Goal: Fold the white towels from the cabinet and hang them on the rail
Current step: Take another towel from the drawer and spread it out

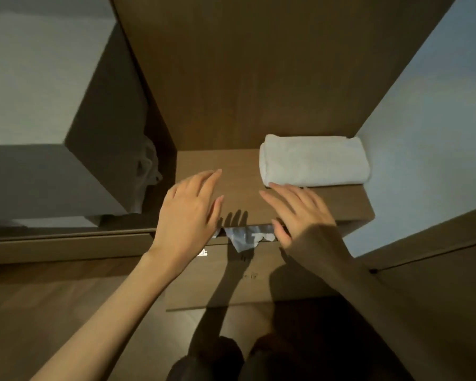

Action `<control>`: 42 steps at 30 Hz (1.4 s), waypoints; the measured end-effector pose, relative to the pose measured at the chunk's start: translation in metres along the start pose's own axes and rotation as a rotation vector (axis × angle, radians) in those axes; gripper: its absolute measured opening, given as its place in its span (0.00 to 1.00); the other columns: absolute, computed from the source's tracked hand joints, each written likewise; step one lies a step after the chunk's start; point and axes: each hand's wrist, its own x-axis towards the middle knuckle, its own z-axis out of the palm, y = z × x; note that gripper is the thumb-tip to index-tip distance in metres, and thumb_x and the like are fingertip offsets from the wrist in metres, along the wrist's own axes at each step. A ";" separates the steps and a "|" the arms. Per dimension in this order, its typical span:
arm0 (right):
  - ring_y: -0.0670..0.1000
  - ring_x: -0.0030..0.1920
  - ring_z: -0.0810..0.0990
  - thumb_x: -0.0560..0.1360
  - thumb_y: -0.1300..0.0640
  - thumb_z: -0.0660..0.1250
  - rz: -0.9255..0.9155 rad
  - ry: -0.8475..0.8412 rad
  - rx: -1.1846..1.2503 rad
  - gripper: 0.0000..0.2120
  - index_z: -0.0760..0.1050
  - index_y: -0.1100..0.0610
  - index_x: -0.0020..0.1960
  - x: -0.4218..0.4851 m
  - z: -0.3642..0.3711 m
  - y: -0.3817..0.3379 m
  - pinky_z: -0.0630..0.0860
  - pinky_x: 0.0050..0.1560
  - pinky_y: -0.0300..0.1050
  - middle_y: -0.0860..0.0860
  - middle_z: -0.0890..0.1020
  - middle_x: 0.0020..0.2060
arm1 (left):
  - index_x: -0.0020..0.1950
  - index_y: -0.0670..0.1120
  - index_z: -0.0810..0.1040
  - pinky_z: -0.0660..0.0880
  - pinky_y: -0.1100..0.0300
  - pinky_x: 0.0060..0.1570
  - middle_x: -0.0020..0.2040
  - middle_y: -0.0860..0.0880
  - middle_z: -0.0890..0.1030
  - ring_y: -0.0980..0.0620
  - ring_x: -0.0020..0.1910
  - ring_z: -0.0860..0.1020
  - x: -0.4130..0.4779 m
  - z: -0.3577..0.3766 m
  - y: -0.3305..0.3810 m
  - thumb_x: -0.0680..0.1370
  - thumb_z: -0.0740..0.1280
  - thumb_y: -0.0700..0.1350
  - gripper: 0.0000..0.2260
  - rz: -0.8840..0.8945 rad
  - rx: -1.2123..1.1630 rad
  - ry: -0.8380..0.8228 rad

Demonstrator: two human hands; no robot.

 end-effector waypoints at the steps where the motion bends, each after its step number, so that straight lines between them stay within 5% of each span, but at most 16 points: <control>1: 0.55 0.66 0.75 0.73 0.57 0.66 0.007 -0.004 0.034 0.23 0.73 0.56 0.68 -0.012 0.030 0.000 0.68 0.66 0.54 0.55 0.76 0.66 | 0.73 0.47 0.67 0.69 0.51 0.64 0.67 0.47 0.74 0.48 0.65 0.73 -0.010 0.029 -0.011 0.81 0.60 0.50 0.21 -0.010 -0.005 -0.018; 5: 0.56 0.62 0.78 0.72 0.55 0.68 -0.029 -0.114 0.045 0.23 0.75 0.56 0.67 -0.045 0.154 0.001 0.74 0.59 0.53 0.56 0.78 0.64 | 0.75 0.49 0.63 0.63 0.49 0.70 0.73 0.48 0.67 0.49 0.72 0.65 -0.034 0.140 -0.062 0.81 0.59 0.51 0.23 -0.057 -0.060 -0.089; 11: 0.54 0.60 0.80 0.67 0.59 0.75 -0.157 -0.157 -0.055 0.26 0.78 0.55 0.64 -0.082 0.332 0.019 0.77 0.56 0.51 0.54 0.80 0.62 | 0.78 0.56 0.53 0.40 0.45 0.74 0.79 0.51 0.52 0.48 0.78 0.44 -0.045 0.287 -0.135 0.82 0.54 0.56 0.24 -0.086 0.027 -0.143; 15: 0.54 0.62 0.78 0.66 0.56 0.76 -0.107 -0.312 -0.098 0.30 0.74 0.52 0.67 -0.087 0.434 0.037 0.77 0.56 0.51 0.53 0.77 0.65 | 0.77 0.56 0.56 0.42 0.47 0.75 0.78 0.49 0.57 0.46 0.78 0.50 -0.053 0.349 -0.163 0.84 0.52 0.55 0.22 -0.044 0.095 -0.068; 21: 0.56 0.70 0.64 0.79 0.53 0.62 0.094 -0.405 -0.016 0.28 0.58 0.49 0.76 -0.074 0.526 0.056 0.69 0.65 0.51 0.52 0.62 0.74 | 0.76 0.54 0.63 0.52 0.53 0.74 0.75 0.49 0.66 0.48 0.75 0.61 -0.054 0.382 -0.175 0.83 0.53 0.51 0.20 0.013 0.140 0.211; 28: 0.60 0.62 0.65 0.78 0.55 0.64 0.360 -0.386 0.034 0.22 0.64 0.45 0.70 -0.056 0.571 0.052 0.66 0.62 0.50 0.55 0.67 0.65 | 0.76 0.53 0.63 0.52 0.54 0.73 0.74 0.49 0.66 0.48 0.74 0.62 -0.054 0.389 -0.179 0.84 0.54 0.50 0.19 0.034 0.169 0.241; 37: 0.55 0.59 0.70 0.73 0.71 0.64 0.375 -0.387 0.339 0.19 0.70 0.49 0.56 -0.058 0.559 0.063 0.68 0.57 0.42 0.53 0.64 0.59 | 0.77 0.50 0.60 0.48 0.47 0.76 0.77 0.47 0.59 0.48 0.78 0.52 -0.080 0.395 -0.165 0.82 0.58 0.44 0.23 0.055 -0.004 0.254; 42: 0.48 0.54 0.71 0.75 0.66 0.67 0.302 -0.373 0.496 0.13 0.73 0.50 0.52 -0.073 0.522 0.073 0.70 0.59 0.43 0.49 0.66 0.53 | 0.71 0.44 0.70 0.69 0.46 0.67 0.72 0.44 0.69 0.46 0.71 0.68 -0.124 0.429 -0.164 0.73 0.66 0.37 0.25 0.250 -0.101 0.111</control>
